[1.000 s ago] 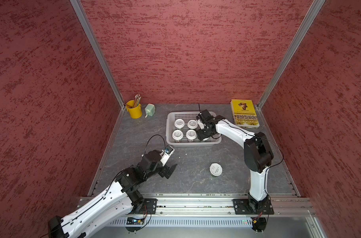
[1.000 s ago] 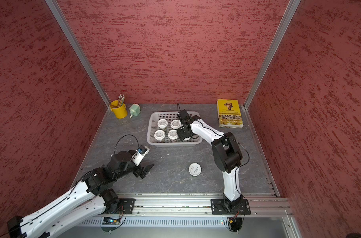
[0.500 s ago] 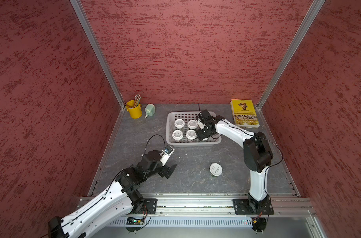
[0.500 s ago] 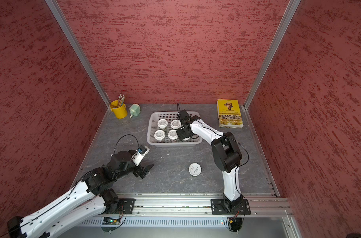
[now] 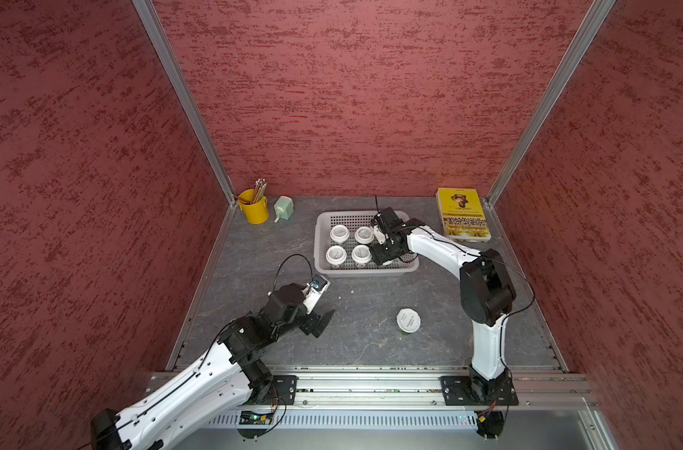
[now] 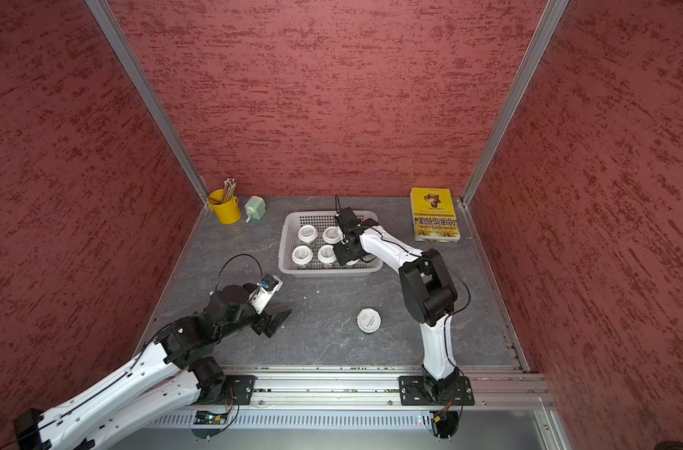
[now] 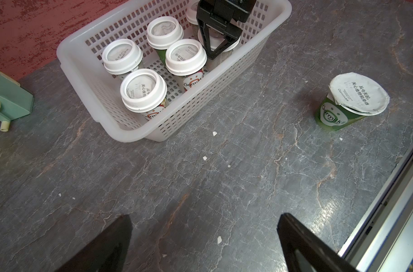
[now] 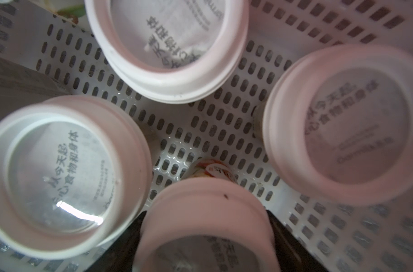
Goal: Put the yogurt in the basket
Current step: Place the yogurt in the basket.
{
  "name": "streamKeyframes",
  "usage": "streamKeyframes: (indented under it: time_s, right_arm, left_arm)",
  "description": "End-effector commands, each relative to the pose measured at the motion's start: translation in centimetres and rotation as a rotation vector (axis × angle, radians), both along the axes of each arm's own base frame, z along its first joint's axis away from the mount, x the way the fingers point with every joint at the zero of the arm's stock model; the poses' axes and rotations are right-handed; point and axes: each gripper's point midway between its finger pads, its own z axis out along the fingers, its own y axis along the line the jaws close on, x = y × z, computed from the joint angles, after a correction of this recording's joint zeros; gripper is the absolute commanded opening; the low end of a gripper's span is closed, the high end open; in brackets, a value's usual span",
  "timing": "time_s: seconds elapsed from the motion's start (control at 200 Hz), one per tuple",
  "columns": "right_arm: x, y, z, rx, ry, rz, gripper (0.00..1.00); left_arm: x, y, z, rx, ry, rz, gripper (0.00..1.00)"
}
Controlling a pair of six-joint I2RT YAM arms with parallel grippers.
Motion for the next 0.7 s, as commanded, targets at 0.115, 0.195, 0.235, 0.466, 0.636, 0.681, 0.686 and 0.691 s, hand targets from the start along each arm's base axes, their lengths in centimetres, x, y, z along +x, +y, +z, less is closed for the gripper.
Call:
streamKeyframes:
  time_s: [0.115, 0.195, 0.235, 0.466, 0.636, 0.681, 0.686, 0.691]
  right_arm:
    - [0.2, -0.1, -1.0, 0.007, 0.01, -0.011, 0.75]
    - [0.1, -0.2, -0.9, 0.006, 0.01, -0.012, 0.76]
    - [0.1, -0.2, -0.9, 0.006, 0.01, -0.012, 0.76]
    - [0.0, -0.4, 0.7, 0.009, -0.014, -0.005, 0.77]
    - [0.1, -0.4, 1.9, 0.016, -0.032, -0.001, 0.79]
    - [0.0, -0.4, 2.0, 0.017, -0.031, 0.0, 0.8]
    - [0.0, -0.3, 2.0, 0.017, -0.032, 0.001, 0.8]
    - [0.1, -0.3, 2.0, 0.017, -0.032, 0.0, 0.8]
  left_arm:
    - [0.2, -0.3, 0.3, -0.01, -0.016, -0.013, 1.0]
    - [0.2, -0.3, 0.3, -0.009, -0.015, -0.014, 1.0]
    - [0.2, -0.3, 0.2, -0.008, -0.015, -0.015, 1.0]
    - [0.2, -0.4, 0.3, -0.01, -0.015, -0.019, 1.0]
    - [0.2, -0.4, 0.3, -0.01, -0.015, -0.02, 1.0]
    - [0.2, -0.4, 0.3, -0.01, -0.015, -0.021, 1.0]
    - [0.2, -0.4, 0.3, -0.01, -0.014, -0.021, 1.0]
    - [0.1, -0.4, 0.3, -0.009, -0.012, -0.022, 1.0]
